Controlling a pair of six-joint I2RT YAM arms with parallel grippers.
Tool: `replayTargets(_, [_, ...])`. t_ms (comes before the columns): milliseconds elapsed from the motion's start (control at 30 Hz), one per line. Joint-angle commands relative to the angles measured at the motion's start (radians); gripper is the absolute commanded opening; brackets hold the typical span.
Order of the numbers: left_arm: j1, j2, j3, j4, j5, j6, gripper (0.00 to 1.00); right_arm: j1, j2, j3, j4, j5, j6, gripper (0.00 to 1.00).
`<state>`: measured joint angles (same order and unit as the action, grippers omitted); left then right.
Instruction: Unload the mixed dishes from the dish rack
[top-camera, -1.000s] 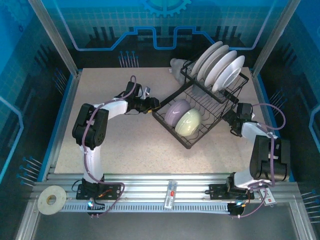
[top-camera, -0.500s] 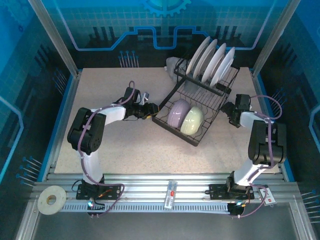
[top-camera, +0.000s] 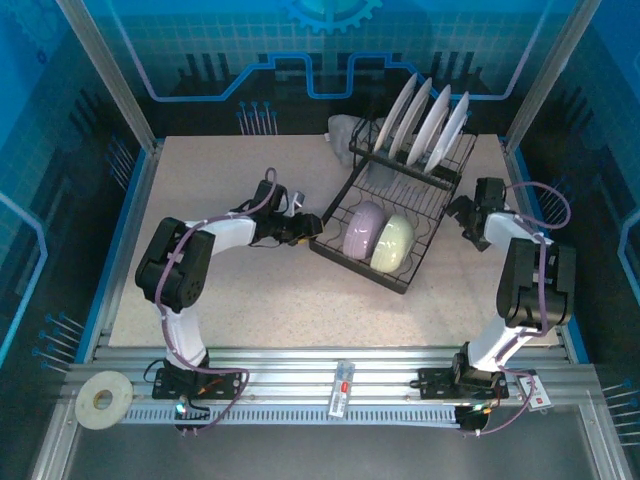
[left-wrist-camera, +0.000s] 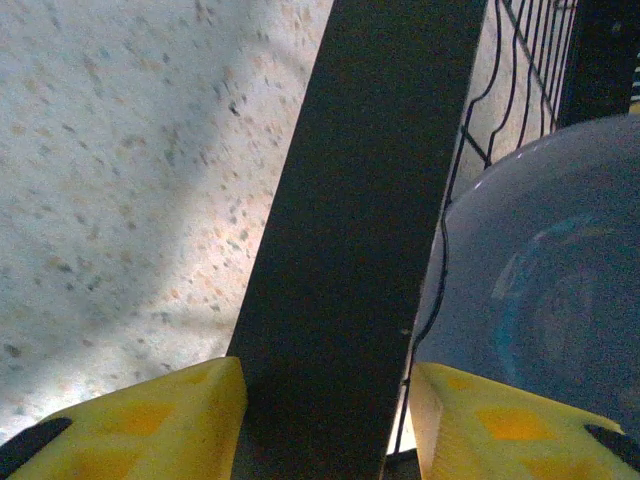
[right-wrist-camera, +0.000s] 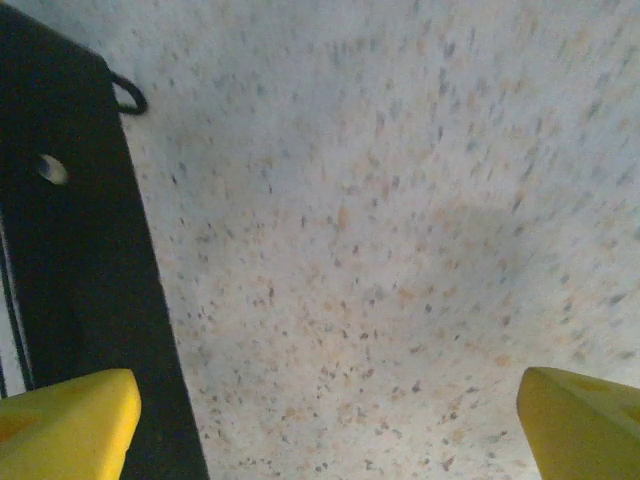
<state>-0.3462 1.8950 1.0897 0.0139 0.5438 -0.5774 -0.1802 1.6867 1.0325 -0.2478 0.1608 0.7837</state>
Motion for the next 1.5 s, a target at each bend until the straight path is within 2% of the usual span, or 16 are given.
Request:
replayTargets(0, [-0.07, -0.004, -0.037, -0.063, 0.113, 0.005, 0.48, -0.018, -0.027, 0.076, -0.152, 0.018, -0.057, 1.0])
replayTargets(433, [-0.145, -0.008, -0.021, -0.077, 0.107, 0.039, 0.49, -0.072, -0.282, -0.037, -0.232, 0.106, 0.016, 1.0])
replayTargets(600, [-0.152, -0.01, -0.032, -0.049, 0.111, 0.017, 0.49, -0.109, -0.351, -0.075, -0.272, 0.096, 0.026, 1.0])
replayTargets(733, [-0.155, -0.028, -0.032, -0.054, 0.109, 0.022, 0.5, -0.113, -0.443, -0.095, -0.288, 0.137, 0.018, 1.0])
replayTargets(867, [-0.151, -0.058, -0.028, -0.083, 0.081, 0.036, 0.57, -0.111, -0.531, -0.062, -0.331, 0.175, -0.008, 1.0])
replayTargets(1067, [-0.122, -0.135, -0.026, -0.111, 0.011, 0.058, 0.78, -0.097, -0.618, 0.067, -0.432, 0.213, -0.012, 1.0])
replayTargets(1233, [-0.102, -0.205, -0.021, -0.14, -0.048, 0.082, 0.9, -0.025, -0.631, 0.211, -0.477, 0.254, -0.043, 1.0])
replayTargets(1400, [-0.099, -0.298, -0.022, -0.15, -0.12, 0.089, 0.99, 0.144, -0.599, 0.373, -0.497, 0.368, -0.091, 0.99])
replayTargets(1467, [-0.099, -0.336, -0.018, -0.16, -0.143, 0.086, 0.99, 0.211, -0.572, 0.432, -0.504, 0.407, -0.1, 0.95])
